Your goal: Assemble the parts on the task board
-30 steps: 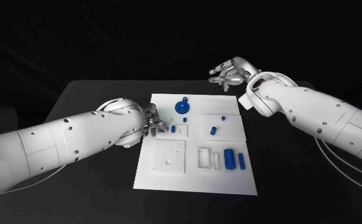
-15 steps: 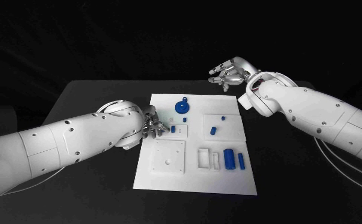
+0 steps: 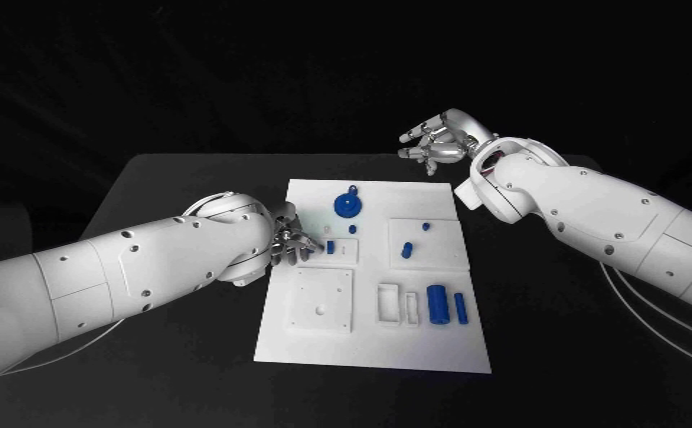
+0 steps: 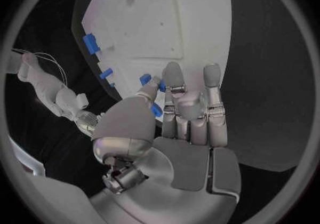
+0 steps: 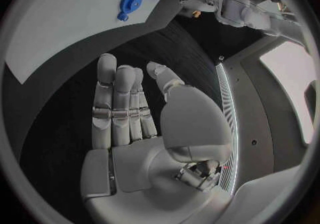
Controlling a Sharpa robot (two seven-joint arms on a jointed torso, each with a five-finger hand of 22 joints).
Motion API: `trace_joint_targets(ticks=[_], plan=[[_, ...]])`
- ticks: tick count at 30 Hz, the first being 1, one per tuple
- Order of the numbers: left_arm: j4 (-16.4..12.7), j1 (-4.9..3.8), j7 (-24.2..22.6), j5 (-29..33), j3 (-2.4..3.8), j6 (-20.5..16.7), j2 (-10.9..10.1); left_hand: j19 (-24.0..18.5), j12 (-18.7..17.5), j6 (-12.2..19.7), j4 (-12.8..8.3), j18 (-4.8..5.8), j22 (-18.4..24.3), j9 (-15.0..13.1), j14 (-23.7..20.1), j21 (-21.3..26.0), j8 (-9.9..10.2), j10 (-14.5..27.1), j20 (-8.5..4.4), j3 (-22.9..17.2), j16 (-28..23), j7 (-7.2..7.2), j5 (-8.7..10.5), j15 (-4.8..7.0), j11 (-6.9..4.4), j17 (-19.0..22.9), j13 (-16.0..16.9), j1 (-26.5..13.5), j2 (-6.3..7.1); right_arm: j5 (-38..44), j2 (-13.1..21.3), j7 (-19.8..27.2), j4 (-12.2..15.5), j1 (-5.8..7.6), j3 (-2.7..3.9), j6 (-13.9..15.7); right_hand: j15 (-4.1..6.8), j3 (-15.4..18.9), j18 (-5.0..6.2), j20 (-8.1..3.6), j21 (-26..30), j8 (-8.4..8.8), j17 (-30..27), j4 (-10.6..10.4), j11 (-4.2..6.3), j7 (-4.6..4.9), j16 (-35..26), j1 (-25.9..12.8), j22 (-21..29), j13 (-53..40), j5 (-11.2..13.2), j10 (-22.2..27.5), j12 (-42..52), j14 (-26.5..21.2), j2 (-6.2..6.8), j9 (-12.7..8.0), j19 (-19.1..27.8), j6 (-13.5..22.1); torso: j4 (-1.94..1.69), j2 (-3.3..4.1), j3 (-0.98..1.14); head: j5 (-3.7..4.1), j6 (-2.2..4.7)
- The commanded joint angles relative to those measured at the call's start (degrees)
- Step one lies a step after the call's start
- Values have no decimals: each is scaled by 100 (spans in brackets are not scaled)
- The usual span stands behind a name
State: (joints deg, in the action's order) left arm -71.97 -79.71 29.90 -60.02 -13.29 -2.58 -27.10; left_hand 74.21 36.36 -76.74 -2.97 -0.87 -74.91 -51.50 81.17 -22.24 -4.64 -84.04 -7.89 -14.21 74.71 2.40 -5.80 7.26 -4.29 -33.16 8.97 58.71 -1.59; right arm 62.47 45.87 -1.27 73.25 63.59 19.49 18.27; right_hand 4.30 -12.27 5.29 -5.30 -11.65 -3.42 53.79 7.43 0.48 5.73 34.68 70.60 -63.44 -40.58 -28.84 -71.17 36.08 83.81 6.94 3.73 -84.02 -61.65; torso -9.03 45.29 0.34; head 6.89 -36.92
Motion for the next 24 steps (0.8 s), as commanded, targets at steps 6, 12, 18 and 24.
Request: trace_joint_targets(ticks=[6, 12, 18, 24], plan=[[-76, 53, 35, 5, -35, 130, -106, 20, -80, -99, 665, 15, -98, -9, -1, 50, -41, -277, -14, 690, -100, -5, 271, 45, -17, 102, -22, 60, 770, 38, -2, 43, -4, -8, 3, -55, 37, -11, 1, -43, 45, -14, -9, -15, 53, 5, 24, -18, -9, -3, -20, 2, -31, 48, 40, 8, -150, 39, 0, -2, -6, 6, 0], [-260, 51, 4, 51, -26, 122, -243, 27, -103, -99, 1053, 28, -100, -4, -1, 78, -32, -276, -22, 1012, -127, -17, 269, 46, -13, 141, -33, 288, 953, 38, 2, 46, -11, -17, 3, -51, 37, -11, 1, -43, 45, -14, -9, -15, 53, 5, 24, -18, -9, -3, -20, 2, -31, 48, 40, 8, -150, 39, -3, -5, -9, 13, 0], [-417, 39, -16, 103, 6, 74, -378, 31, -111, -98, 1122, 24, -101, 5, -1, 86, -26, -276, -19, 1061, -134, -19, 271, 47, -12, 152, -39, 335, 978, 38, 4, 47, -17, -26, 3, -51, 37, -11, 1, -43, 45, -14, -9, -15, 53, 5, 24, -18, -9, -3, -20, 2, -31, 48, 40, 8, -150, 39, -5, -7, -5, -1, -1], [-609, 35, -74, 294, 123, 50, -567, -48, -392, 201, 1146, 62, -79, 216, -108, 173, 78, -261, -37, 1107, -413, -127, 276, 32, 54, 552, -147, 424, 1021, 36, -3, 50, -23, -36, 3, -56, 37, -11, 1, -43, 45, -14, -9, -15, 53, 5, 24, -18, -9, -3, -20, 2, -31, 48, 40, 8, -150, 39, 5, 6, -1, -9, 14]])
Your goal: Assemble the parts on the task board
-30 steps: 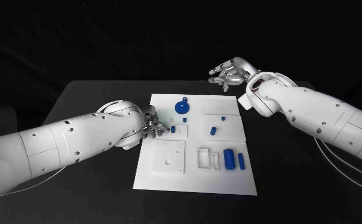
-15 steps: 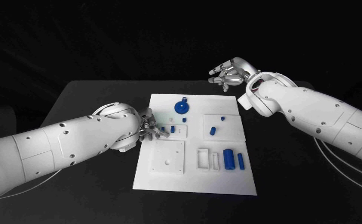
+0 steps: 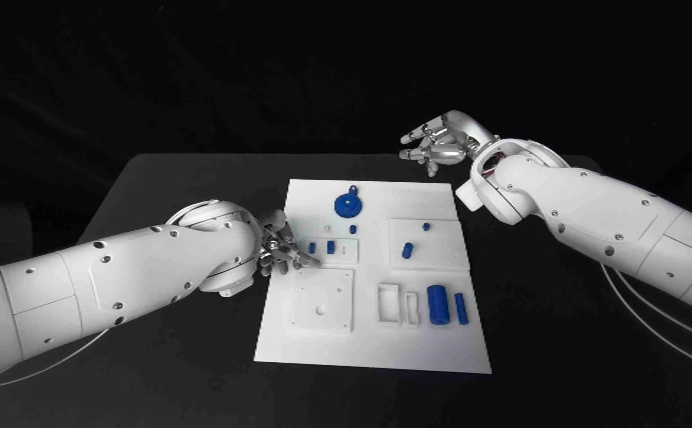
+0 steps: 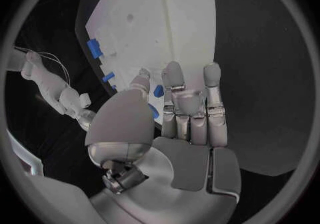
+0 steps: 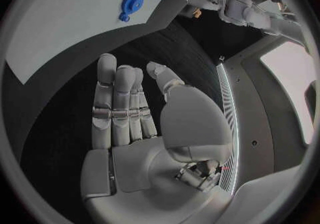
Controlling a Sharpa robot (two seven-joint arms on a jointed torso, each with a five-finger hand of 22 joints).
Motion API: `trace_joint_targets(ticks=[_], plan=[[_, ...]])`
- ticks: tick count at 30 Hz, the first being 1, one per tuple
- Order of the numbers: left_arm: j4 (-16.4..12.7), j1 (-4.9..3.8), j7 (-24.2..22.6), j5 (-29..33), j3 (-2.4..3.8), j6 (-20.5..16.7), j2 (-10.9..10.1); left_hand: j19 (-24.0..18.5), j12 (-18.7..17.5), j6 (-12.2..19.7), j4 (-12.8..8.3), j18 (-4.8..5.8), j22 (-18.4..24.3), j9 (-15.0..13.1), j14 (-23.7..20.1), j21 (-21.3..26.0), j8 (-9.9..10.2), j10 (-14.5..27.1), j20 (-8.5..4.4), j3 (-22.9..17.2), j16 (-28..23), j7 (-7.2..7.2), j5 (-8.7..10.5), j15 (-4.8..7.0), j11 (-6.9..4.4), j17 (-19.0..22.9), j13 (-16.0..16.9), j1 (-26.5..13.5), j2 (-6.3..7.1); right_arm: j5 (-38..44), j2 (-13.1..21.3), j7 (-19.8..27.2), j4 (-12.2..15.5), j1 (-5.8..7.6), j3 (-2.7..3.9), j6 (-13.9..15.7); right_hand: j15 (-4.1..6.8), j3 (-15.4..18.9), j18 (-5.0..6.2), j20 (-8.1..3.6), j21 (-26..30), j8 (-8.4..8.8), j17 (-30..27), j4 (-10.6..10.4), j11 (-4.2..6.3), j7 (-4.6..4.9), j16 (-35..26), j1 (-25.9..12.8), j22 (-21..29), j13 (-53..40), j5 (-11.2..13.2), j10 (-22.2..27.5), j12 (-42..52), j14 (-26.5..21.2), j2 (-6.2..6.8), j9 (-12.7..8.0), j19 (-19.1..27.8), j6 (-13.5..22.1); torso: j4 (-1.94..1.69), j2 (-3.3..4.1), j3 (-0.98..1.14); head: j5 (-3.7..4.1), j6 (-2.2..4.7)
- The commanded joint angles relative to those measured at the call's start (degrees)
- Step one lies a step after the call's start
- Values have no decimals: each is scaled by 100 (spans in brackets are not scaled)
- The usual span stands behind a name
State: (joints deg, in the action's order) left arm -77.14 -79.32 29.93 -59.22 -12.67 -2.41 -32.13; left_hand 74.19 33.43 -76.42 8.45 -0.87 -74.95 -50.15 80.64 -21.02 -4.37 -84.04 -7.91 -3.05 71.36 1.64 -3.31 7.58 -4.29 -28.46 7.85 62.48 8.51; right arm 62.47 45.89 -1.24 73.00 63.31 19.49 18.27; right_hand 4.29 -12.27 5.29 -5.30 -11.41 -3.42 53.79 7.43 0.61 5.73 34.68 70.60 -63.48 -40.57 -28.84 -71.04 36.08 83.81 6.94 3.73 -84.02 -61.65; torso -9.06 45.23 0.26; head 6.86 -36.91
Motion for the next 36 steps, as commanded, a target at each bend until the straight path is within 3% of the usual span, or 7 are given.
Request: trace_joint_targets(ticks=[1, 3, 6, 8, 15, 20, 36], plan=[[-135, -5, -86, 243, 98, 30, -112, -52, -123, 306, -33, 71, -72, 197, -50, 67, 62, -260, -35, -29, -91, -94, 18, -7, 75, 100, -38, 97, -42, 36, -4, 48, 0, -11, 3, -57, 37, -11, 1, -43, 21, -14, -9, -15, 41, 6, 24, -18, -6, -4, -20, -11, -31, 48, 40, 8, -150, 39, 9, 18, 9, -1, 23], [-197, -5, -156, 323, 177, 28, -192, -56, -172, 326, -149, 80, -69, 442, -51, 104, 28, -257, -33, -23, -118, -103, -4, -11, 79, 146, -36, 158, -118, 35, 0, 47, -2, -15, 3, -56, 37, -11, 1, -43, 21, -14, -9, -15, 41, 6, 24, -18, -6, -4, -20, -11, -31, 48, 40, 8, -150, 39, 7, 16, 6, 7, 23], [-291, -22, -509, 512, 303, -77, -326, -401, -829, 1113, -646, 87, 77, 1061, -536, 428, 56, 293, 89, -118, -666, -342, -710, -171, 216, 441, -278, 735, -523, 34, 13, 46, -8, -20, 3, -51, 37, -11, 1, -43, 21, -14, -9, -15, 41, 6, 24, -18, -6, -4, -20, -11, -31, 48, 40, 8, -150, 39, -10, -8, 2, 19, 10], [-334, -53, -881, 582, 367, -239, -382, -404, -1087, 1218, -945, 84, 190, 1655, -547, 591, 21, 365, 145, -22, -813, -419, -801, -236, 257, 594, -353, 991, -748, 33, 18, 47, -16, -21, 3, -45, 37, -11, 1, -43, 21, -14, -9, -15, 41, 6, 24, -18, -6, -4, -20, -11, -31, 48, 40, 8, -150, 39, -20, -14, -2, 25, 23], [-412, -127, -2217, 457, 485, -945, -395, -1031, -2272, 1575, -1420, 85, 935, 3156, -1440, 1583, 70, 1107, 536, 90, -2192, -741, -695, -670, 641, 1350, -419, 1472, -808, 27, 1, 58, -48, -23, 3, -28, 33, 3, 3, -35, 91, -14, -89, -24, 35, 9, -54, -27, 57, 93, -22, -22, -114, 49, 47, 9, -152, 48, 5, 3, 4, 16, 73], [-266, -148, -2815, 8, 502, -1462, -214, -854, -2904, 1354, -1895, -75, 1117, 4143, -1068, 1616, 52, 1124, 574, -35, -2579, -807, -729, -677, 763, 1572, -440, 1895, -755, 19, -15, 62, -63, -24, 3, -22, 32, -3, 0, -36, 112, -19, -106, -23, 36, 7, -68, -23, 87, 142, -20, -24, -145, 49, 44, 11, -161, 41, 2, 5, 9, 18, 97], [937, -158, -3400, -1033, 260, -1326, 794, -900, -2998, 1362, -2180, -219, 258, 4642, -1077, 1558, 76, 1777, 653, -184, -2310, -763, -574, -719, 915, 1454, -448, 1588, -811, -85, -93, 97, -59, -23, 2, 92, 5, -58, -6, -12, 198, -16, -178, -23, 7, 25, -155, -27, 166, 603, -16, -31, -537, -30, 73, 9, -102, 90, 43, 75, 52, 15, 163]])
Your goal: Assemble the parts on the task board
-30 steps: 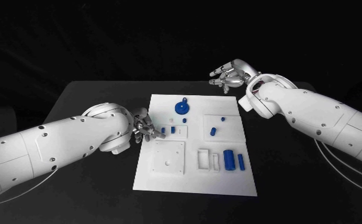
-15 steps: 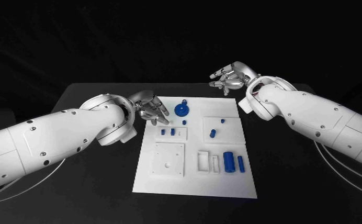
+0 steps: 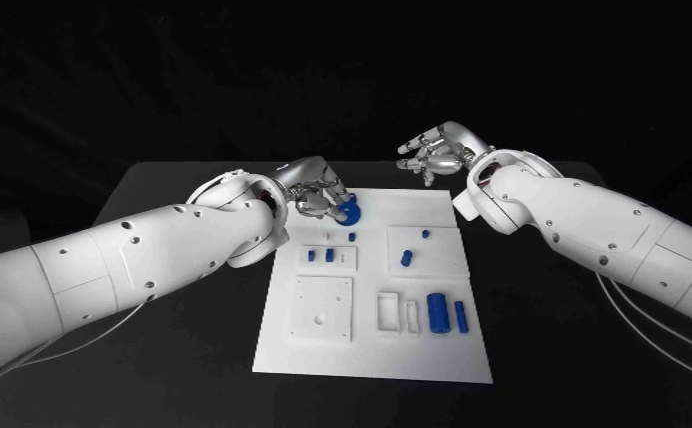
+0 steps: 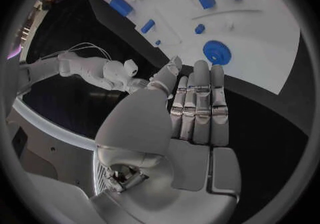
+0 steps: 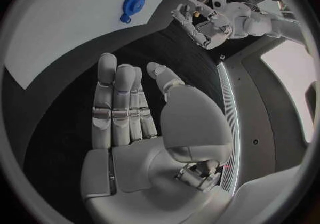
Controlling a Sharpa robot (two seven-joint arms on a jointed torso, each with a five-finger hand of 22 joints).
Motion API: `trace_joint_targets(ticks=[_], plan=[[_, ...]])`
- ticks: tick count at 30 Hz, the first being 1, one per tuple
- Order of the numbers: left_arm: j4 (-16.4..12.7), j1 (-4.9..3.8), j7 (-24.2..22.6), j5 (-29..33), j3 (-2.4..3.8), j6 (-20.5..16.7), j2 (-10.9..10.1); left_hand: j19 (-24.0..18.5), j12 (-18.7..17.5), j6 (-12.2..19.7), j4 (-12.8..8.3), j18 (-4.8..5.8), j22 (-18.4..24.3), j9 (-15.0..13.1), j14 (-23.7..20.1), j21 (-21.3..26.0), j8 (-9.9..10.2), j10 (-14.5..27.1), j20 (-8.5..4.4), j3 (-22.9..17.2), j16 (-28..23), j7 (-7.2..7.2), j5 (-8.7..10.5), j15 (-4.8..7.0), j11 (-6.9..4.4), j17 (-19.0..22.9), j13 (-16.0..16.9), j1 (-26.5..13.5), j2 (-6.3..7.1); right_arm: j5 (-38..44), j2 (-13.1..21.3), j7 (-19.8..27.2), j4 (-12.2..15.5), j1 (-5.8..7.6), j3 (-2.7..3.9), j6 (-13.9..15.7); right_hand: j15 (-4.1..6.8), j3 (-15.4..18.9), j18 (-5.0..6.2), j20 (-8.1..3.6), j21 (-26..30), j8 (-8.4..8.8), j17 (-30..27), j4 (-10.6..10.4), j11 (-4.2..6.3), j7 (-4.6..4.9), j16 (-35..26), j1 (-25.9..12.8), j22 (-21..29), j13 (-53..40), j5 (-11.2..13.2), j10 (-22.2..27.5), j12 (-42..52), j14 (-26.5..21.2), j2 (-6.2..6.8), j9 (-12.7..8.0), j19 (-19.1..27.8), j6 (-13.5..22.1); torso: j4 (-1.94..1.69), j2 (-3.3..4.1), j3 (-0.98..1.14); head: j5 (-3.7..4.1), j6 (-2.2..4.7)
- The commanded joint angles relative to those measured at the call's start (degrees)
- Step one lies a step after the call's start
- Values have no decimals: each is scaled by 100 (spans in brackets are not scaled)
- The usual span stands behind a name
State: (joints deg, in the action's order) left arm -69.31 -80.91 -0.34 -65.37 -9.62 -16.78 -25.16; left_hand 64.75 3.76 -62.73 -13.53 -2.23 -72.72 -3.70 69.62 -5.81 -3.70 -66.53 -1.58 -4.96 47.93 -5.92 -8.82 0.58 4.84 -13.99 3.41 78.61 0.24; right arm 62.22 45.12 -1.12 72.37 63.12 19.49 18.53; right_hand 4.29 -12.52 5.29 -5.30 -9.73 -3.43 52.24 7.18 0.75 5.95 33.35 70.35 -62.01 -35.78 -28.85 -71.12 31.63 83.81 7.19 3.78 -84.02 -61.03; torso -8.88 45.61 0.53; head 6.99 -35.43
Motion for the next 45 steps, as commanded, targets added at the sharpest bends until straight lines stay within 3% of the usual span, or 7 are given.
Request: trace_joint_targets(ticks=[1, 6, 10, 15, 21, 31, 45], plan=[[232, 2, -395, -471, -85, 155, 152, 86, -31, -20, 21, -84, 56, -2, 41, 67, 11, 19, 16, 7, 58, -11, -29, -17, 1, 2, -5, -23, 15, -67, -19, 91, 5, -3, 2, 77, 4, -36, -6, -11, 41, -14, -42, 0, -9, 5, -35, -2, 36, 221, -16, -33, -157, -28, 57, 3, -110, 28, 28, 42, 33, 5, 16], [539, 35, -477, -760, -247, 331, 377, 209, -35, -133, -107, -118, -182, -3, 76, 2, 11, -122, -38, -157, 416, -26, -114, 21, -26, -133, -8, -1, -45, -83, -28, 106, 15, -3, 2, 111, 3, -53, -8, -13, 74, -15, -81, -14, -17, 9, -38, 3, 94, 742, -19, -131, -437, -10, 67, 3, -144, 33, 35, 73, 50, 23, 25], [728, 82, -564, -903, -311, 466, 502, 190, -37, -149, -232, -136, -357, -2, 17, -52, 14, -52, -41, -323, 559, -34, -117, 16, -8, -154, -8, -48, -17, -118, -27, 110, 48, -2, 2, 116, 1, -83, -7, -19, 61, -20, -82, -22, -31, 11, -6, 18, 112, 1366, -17, -224, -761, 19, 80, 2, -180, 47, 39, 104, 63, 13, 34], [852, 106, -641, -947, -334, 544, 575, 184, -36, -26, -209, -150, -325, 1, -13, -2, 14, 219, 12, -287, 528, -25, -61, -26, 56, -97, -7, -83, 95, -148, -30, 110, 67, -2, 2, 118, -19, -153, 20, -8, -24, -13, -48, -45, -70, 39, 42, 9, 49, 2265, -6, -532, -1471, 45, 86, 0, -175, 76, 55, 129, 85, 14, 52], [983, 156, -702, -962, -347, 520, 672, 258, -38, -1, -169, -162, -339, 0, 43, 34, 12, 257, 3, -271, 594, -40, -69, -9, 54, -71, -8, -52, 102, -158, -40, 113, 80, 0, 2, 124, -15, -148, 31, -4, -40, -16, -39, -53, -85, 38, 47, 15, 43, 2541, -28, -584, -1696, 55, 86, 1, -176, 64, 48, 123, 70, 25, 50], [1081, 199, -705, -962, -351, 453, 738, 338, -41, -32, -177, -183, -363, 0, 88, -102, 13, 197, -29, -387, 889, -50, -86, 15, 35, -111, -10, -79, 47, -161, -44, 113, 91, 1, 2, 122, -13, -138, 32, -7, -63, -17, -21, -56, -88, 38, 58, 18, 32, 2649, -26, -625, -1759, 63, 88, 2, -180, 60, 44, 117, 68, 48, 36], [1224, 246, -660, -960, -352, 540, 797, 206, -41, -278, -203, -241, -370, -1, 146, -825, 11, -200, -65, -733, 1457, -30, -95, 50, -58, -199, -10, -153, -73, -162, -46, 112, 98, 1, 2, 115, -11, -133, 33, -8, -72, -17, -15, -59, -83, 35, 62, 17, 30, 2660, -30, -644, -1754, 67, 85, 2, -182, 54, 46, 123, 68, 69, 32]])
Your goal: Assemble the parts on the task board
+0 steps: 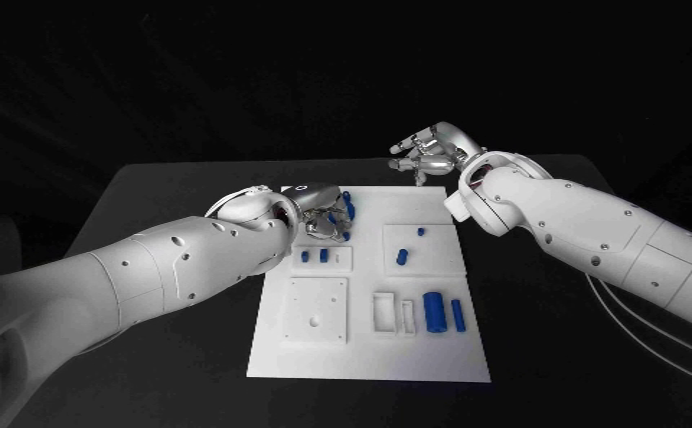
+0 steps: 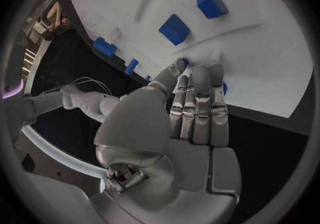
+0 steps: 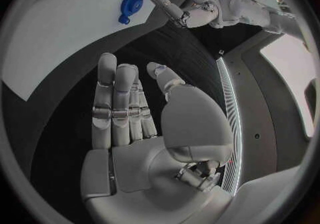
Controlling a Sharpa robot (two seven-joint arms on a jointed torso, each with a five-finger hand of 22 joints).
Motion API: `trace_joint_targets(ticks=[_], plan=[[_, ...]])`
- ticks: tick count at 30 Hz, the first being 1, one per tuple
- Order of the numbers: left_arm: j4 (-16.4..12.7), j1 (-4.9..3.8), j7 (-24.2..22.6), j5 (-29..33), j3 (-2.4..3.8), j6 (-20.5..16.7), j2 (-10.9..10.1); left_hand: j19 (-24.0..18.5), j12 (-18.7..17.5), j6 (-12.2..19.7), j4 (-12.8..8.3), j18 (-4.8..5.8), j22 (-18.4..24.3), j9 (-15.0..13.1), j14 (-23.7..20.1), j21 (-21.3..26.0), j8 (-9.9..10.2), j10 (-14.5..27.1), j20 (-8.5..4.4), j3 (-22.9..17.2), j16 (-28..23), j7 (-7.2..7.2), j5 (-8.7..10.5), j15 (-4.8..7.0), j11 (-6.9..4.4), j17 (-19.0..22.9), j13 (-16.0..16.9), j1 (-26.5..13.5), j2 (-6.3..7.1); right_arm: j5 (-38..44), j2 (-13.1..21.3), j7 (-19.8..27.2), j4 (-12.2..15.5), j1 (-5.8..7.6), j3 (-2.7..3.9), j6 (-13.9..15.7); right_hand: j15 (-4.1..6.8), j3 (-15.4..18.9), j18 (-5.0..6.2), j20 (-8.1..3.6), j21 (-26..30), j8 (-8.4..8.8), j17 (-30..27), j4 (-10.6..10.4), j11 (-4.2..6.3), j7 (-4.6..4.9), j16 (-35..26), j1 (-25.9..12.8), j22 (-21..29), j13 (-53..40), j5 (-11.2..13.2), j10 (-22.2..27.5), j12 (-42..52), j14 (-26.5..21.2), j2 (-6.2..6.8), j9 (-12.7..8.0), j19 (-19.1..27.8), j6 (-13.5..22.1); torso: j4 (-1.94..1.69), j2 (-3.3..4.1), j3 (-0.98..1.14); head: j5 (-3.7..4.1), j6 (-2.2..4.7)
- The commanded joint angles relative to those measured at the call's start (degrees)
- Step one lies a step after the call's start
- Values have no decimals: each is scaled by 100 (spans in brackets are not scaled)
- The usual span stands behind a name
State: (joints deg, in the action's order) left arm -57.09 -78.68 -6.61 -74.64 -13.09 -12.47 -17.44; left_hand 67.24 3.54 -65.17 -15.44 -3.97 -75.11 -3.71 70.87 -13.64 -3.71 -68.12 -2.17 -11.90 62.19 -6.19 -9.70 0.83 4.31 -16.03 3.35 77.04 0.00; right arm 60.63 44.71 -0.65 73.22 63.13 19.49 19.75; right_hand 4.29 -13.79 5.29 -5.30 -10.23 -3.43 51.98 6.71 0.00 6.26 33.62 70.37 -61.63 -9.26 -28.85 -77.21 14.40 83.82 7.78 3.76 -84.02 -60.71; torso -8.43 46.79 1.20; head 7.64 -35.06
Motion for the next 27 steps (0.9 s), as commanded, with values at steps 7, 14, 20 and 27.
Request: trace_joint_targets(ticks=[7, 14, 20, 27], plan=[[16, 46, -38, -31, -5, 153, 42, -56, -17, -93, -3, -62, -128, 0, 104, -235, 11, -208, -35, -56, 176, 17, -3, 60, -58, -20, -1, 10, -78, -3, -4, 63, 18, 1, 3, -9, -9, -2, 34, -9, -25, -17, 12, -11, -6, 3, 37, 15, -9, 5, -29, -43, -23, 68, 30, 4, -184, 20, -4, 2, 0, 14, -18], [12, 61, -45, -17, -5, 153, 59, -120, -17, -60, -5, -58, -115, 3, 111, -430, 15, -226, -45, -48, 268, 14, 10, 67, -65, -2, 0, -1, -82, -2, -4, 61, 22, 3, 3, -6, -9, 0, 34, -10, -28, -17, 13, -9, -5, 2, 37, 18, -10, 0, -30, -44, -18, 68, 32, 4, -185, 17, -3, 0, -2, 16, -19], [15, 66, -14, -13, -4, 216, 74, -117, -16, -28, -9, -60, -114, 4, 122, -452, 14, -223, -47, -51, 291, 13, 11, 71, -66, -3, 0, -1, -77, -1, -6, 61, 24, 3, 3, -6, -9, 0, 34, -10, -28, -17, 13, -9, -5, 2, 37, 18, -10, 0, -30, -44, -18, 68, 32, 4, -185, 17, -4, -1, 1, 16, -22], [47, 93, 49, -13, -4, 326, 104, -118, -18, -10, -9, -61, -113, 5, 128, -482, 15, -211, -47, -59, 330, 11, 20, 69, -63, -7, -1, -8, -75, -1, -7, 61, 27, 5, 3, -3, -9, 0, 34, -10, -28, -17, 13, -9, -5, 2, 37, 18, -10, 0, -30, -44, -18, 68, 32, 4, -185, 17, -4, 3, 0, 24, -32]])
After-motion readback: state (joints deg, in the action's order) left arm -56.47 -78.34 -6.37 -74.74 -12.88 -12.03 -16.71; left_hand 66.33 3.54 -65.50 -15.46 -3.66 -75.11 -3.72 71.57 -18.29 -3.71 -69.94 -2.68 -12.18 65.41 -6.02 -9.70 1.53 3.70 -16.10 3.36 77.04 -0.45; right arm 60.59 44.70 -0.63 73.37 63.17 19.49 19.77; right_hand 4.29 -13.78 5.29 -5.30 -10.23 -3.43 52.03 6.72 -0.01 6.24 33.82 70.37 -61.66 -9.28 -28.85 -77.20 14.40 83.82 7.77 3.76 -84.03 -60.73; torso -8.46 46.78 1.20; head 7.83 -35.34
